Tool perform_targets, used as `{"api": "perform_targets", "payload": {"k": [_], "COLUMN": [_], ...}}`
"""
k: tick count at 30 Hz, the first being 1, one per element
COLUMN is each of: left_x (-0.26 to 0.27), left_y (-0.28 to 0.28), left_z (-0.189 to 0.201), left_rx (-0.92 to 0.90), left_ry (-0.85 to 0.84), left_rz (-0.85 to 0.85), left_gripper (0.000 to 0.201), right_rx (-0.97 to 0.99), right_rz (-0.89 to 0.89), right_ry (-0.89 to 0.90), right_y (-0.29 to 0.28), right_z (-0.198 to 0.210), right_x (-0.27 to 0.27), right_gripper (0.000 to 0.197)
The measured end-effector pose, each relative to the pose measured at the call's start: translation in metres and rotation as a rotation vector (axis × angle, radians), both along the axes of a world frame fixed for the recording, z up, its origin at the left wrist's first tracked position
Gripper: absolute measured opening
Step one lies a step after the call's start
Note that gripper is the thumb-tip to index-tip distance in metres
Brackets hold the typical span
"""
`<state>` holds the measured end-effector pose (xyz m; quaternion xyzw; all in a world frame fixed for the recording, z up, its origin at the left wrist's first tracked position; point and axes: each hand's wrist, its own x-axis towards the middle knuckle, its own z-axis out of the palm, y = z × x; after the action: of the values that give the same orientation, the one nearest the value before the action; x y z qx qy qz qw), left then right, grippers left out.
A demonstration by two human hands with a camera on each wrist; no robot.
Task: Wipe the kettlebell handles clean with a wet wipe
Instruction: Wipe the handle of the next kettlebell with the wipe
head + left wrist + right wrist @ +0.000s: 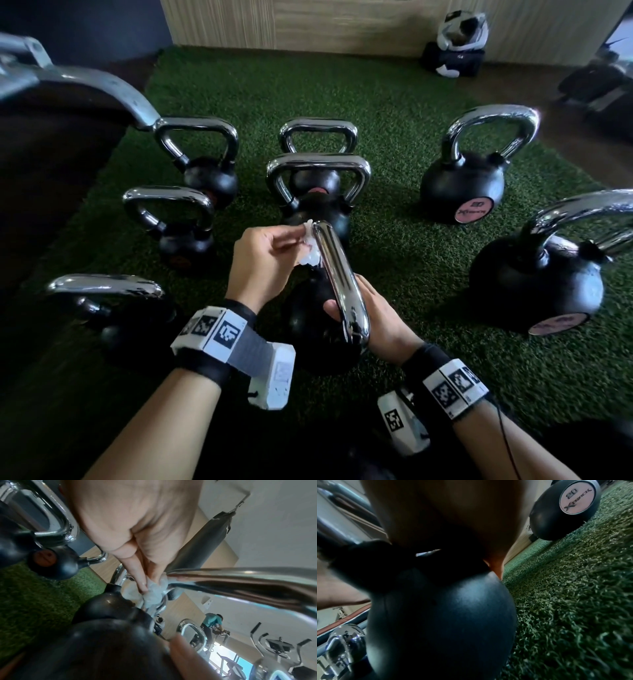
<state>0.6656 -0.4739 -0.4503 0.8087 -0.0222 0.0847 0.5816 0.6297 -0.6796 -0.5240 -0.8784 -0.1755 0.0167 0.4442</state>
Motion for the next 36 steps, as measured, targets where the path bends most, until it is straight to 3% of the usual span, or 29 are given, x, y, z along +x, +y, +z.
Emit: {"api": "perform_targets", "payload": {"k": [7, 10, 14, 19, 23, 26, 29, 36], "left_x": [-0.022, -0.025, -0.036, -0.062, -0.062, -0.072, -0.081, -0.085], "left_y": [0.008, 0.007, 0.007, 0.009, 0.008, 0.007, 0.006, 0.005], "left_z": [0.006, 0.013, 0.027, 0.036, 0.035, 0.033, 0.032, 0.033], "left_rx": [-0.089, -0.171, -0.077, -0.029, -0.082, -0.091, -0.111, 0.086], "left_ry": [-0.048, -0.03, -0.069, -0.012, -0.015, 0.068, 0.083, 0.049], "left_rz": [-0.107, -0.125, -0.157, -0.412, -0.342, -0.467, -0.494, -0.526], "left_gripper": [0.038, 0.023, 0.027, 0.018, 0.018, 0.013, 0.014, 0.017], "right_rx": [0.022, -0.006, 0.032, 0.083, 0.1, 0.104, 0.082, 0.061], "right_rz": [0.0, 0.002, -0.003, 0.004, 0.004, 0.001, 0.004, -0.014], "right_ry": [0.004, -0.021, -0.004, 0.007, 0.022, 0.035, 0.035, 0.005], "right_y": [0.0, 0.0, 0.0, 0.0, -0.001, -0.001, 0.0, 0.0], "right_z": [0.0, -0.002, -0.001, 0.003, 0.002, 0.003, 0.002, -0.002], "right_x": [-0.001, -0.001, -0.001, -0.004, -0.003, -0.005, -0.003, -0.002], "right_gripper": [0.057, 0.058, 0.06, 0.078, 0.082, 0.084, 0.082, 0.067]}}
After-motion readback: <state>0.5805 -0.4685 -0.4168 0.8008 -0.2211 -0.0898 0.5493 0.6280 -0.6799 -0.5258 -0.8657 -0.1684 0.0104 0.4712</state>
